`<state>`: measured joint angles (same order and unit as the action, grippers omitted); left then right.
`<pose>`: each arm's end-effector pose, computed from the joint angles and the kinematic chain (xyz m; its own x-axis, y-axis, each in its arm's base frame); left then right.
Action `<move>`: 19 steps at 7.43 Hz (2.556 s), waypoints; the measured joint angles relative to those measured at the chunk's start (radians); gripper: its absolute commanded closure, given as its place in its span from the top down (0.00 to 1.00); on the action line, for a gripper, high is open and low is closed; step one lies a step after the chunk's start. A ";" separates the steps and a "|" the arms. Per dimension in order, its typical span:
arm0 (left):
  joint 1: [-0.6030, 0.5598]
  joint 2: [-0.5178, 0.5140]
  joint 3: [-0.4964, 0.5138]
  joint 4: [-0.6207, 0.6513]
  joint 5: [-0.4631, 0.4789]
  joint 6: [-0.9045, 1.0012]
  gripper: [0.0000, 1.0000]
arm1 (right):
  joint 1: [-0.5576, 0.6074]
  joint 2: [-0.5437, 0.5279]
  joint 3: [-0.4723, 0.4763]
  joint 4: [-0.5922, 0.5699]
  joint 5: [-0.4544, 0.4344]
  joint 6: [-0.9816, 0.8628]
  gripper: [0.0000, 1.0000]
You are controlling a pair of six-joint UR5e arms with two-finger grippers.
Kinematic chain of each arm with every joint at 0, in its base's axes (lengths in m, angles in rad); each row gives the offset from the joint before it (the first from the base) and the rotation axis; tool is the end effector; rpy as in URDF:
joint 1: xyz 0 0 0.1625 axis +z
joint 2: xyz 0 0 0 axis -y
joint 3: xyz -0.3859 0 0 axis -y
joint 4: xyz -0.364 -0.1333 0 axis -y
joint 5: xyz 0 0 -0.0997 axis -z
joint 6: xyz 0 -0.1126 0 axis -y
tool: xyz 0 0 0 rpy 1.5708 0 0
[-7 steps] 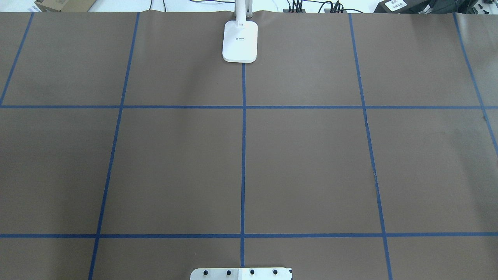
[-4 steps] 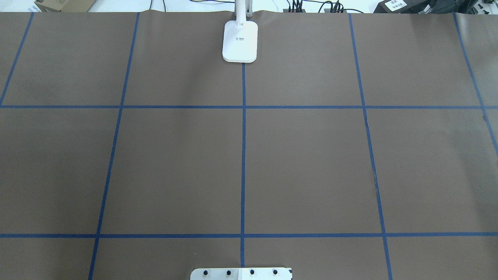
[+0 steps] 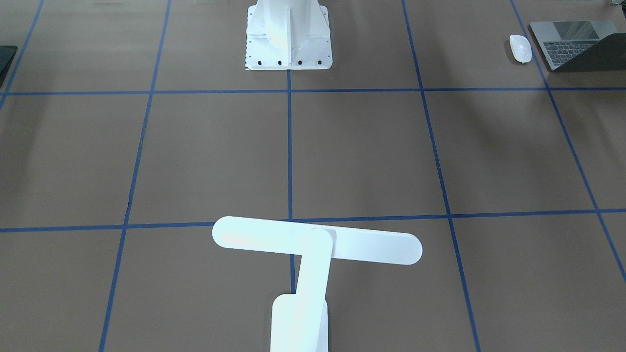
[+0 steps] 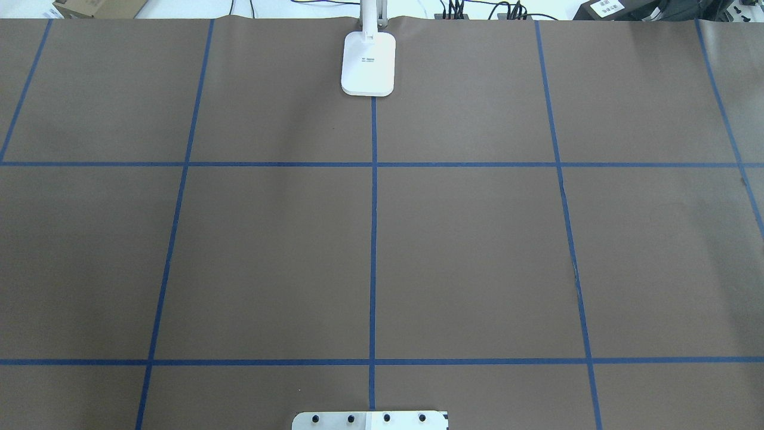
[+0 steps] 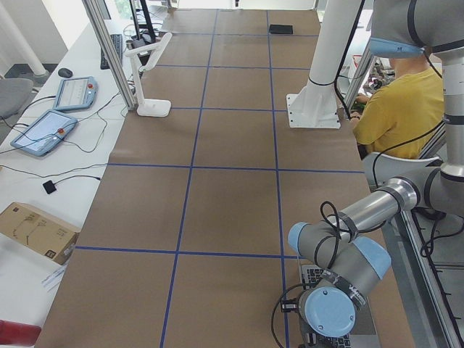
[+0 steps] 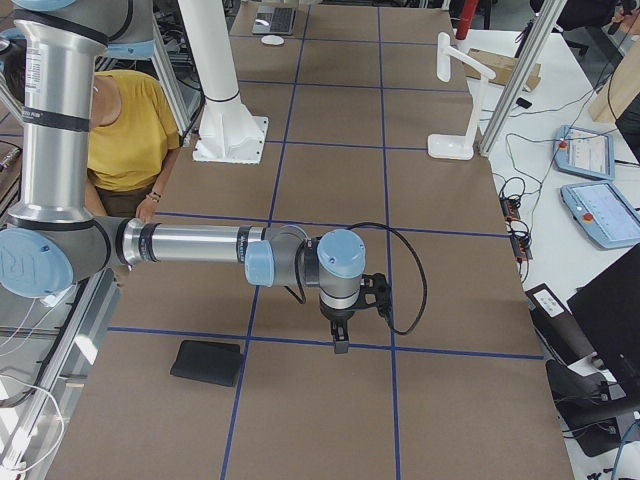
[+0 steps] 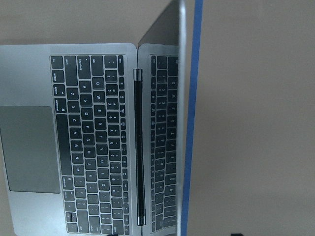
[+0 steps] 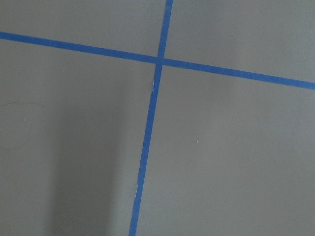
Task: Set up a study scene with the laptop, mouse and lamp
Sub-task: 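Move the held laptop with the left gripper over the table, then lower the laptop with the left gripper in front of the lamp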
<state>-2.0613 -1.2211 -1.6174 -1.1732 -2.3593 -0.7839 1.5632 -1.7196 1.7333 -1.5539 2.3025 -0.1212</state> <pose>-0.1603 -0.1867 0.7586 0.0335 -0.9969 0.0713 0.5419 -0.0418 -0.8394 0.0550 -0.4094 0.6198 0.7375 -0.1467 0.6592 0.0975 0.9890 0.1111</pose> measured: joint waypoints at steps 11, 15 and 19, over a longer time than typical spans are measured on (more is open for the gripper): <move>0.023 -0.114 -0.010 -0.009 -0.008 0.063 0.00 | 0.000 0.007 0.002 0.000 0.001 0.001 1.00; 0.135 -0.303 -0.025 -0.015 -0.099 -0.102 0.00 | 0.000 0.007 -0.001 -0.002 0.010 0.000 1.00; 0.353 -0.458 -0.148 -0.039 -0.199 -0.402 0.00 | 0.000 0.004 -0.001 -0.002 0.012 0.000 1.00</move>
<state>-1.7087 -1.6794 -1.7649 -1.2119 -2.5587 -1.1855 1.5631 -1.7159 1.7318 -1.5561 2.3140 -0.1212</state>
